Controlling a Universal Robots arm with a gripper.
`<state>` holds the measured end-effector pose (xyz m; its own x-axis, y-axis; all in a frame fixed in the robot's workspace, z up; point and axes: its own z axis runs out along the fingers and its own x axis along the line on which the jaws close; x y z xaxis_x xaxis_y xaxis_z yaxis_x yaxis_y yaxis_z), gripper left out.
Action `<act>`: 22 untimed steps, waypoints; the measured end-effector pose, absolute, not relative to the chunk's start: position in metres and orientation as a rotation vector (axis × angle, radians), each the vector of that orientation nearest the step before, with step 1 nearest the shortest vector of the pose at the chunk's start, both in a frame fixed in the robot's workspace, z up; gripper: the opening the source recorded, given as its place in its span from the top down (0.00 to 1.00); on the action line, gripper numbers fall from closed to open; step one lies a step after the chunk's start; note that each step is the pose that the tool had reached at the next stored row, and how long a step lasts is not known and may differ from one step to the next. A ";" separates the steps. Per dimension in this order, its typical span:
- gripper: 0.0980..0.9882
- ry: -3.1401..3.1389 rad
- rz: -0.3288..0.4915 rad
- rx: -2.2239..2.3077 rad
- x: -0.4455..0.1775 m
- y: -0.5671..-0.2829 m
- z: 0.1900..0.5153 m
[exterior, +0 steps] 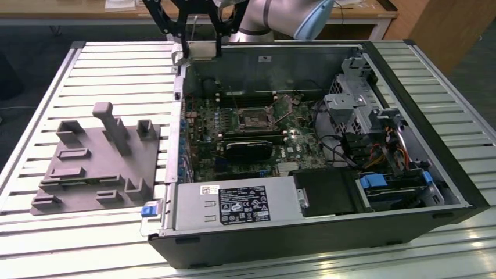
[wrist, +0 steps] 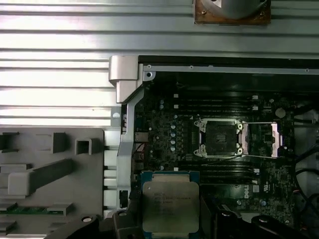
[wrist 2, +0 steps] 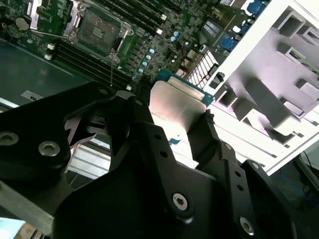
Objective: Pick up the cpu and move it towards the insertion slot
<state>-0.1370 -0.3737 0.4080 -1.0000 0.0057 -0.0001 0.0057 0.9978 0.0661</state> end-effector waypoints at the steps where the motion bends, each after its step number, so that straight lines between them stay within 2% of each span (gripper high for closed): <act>1: 0.50 3.140 0.104 0.009 -0.135 -0.373 0.408; 22: 0.50 3.140 0.104 0.009 -0.096 -0.357 0.407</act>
